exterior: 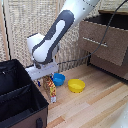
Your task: Locate and clasp the grip of the topmost drawer. Steadily and circumspectly yank the drawer open. Discover and seize the nutrition bar using your clamp. Deposit the nutrition bar in the accessible drawer. Unclench the nutrition bar.
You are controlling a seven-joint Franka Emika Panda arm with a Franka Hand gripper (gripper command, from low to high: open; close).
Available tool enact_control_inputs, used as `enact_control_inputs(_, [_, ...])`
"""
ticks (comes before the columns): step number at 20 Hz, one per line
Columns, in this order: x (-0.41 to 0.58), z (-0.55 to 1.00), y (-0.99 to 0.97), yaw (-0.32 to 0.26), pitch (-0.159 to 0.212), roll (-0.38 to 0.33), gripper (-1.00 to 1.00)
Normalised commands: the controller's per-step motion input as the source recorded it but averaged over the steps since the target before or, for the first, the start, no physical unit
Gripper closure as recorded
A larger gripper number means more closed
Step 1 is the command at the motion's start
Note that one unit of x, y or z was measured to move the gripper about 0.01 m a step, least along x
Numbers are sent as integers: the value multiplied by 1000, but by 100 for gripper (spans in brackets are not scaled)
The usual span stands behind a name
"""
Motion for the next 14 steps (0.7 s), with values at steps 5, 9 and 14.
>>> enact_control_inputs(5, [14,-186,-1,99,117,38,100])
enact_control_inputs(9, [0,0,-13,13,0,6,100])
enact_control_inputs(14, [65,-9,101,-73,0,0,100])
